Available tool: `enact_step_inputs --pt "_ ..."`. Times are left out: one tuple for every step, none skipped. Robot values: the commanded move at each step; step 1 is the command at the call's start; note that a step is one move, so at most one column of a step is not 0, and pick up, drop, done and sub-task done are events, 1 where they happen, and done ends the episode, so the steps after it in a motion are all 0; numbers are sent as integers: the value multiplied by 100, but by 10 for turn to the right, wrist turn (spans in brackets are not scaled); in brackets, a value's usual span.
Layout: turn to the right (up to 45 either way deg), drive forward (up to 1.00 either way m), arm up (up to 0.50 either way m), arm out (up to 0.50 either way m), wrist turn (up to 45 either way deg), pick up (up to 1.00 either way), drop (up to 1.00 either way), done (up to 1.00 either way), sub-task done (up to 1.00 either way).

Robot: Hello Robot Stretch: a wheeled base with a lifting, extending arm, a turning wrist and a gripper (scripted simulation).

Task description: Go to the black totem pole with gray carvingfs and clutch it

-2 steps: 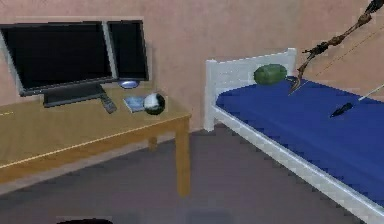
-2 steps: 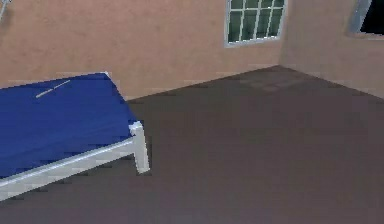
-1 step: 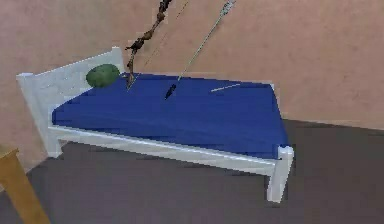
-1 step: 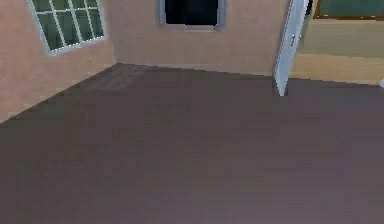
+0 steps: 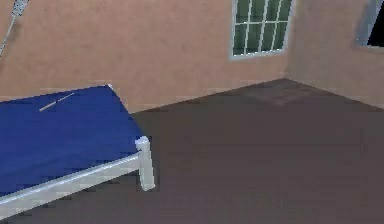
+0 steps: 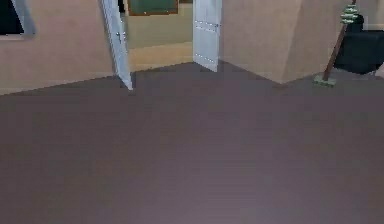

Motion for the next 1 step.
enact_step_inputs --pt "450 0 0 0 0 0 0 0 0"
